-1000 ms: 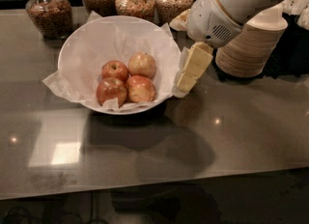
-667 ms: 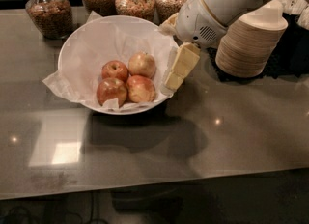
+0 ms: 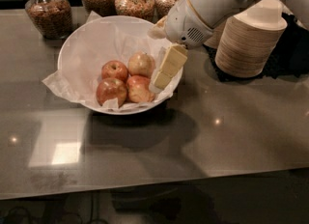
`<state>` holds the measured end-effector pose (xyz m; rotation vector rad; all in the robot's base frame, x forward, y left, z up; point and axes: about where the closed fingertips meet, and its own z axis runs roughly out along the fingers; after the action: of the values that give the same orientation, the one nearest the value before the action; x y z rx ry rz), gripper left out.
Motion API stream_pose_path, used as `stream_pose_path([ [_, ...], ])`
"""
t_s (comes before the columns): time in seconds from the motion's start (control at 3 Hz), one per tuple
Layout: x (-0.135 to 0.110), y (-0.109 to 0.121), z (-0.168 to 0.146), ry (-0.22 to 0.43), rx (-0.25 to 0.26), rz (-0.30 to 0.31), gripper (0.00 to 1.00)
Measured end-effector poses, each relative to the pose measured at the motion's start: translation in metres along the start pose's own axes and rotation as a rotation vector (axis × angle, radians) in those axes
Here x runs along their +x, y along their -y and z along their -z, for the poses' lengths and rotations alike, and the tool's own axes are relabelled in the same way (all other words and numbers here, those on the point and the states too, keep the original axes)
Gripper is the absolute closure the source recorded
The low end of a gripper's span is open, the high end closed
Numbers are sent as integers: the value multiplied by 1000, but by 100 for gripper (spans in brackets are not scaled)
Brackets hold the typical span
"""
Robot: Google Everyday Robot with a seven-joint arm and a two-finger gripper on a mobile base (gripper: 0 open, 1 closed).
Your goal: Pick apple from white bowl
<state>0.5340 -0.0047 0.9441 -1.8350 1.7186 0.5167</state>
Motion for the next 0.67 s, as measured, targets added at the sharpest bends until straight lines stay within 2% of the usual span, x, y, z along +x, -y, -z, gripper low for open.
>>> stream_pose_path([
  [0.33, -1, 1, -4, 5, -5, -2, 25],
  [0.67, 1, -3, -12, 7, -9, -19, 38],
])
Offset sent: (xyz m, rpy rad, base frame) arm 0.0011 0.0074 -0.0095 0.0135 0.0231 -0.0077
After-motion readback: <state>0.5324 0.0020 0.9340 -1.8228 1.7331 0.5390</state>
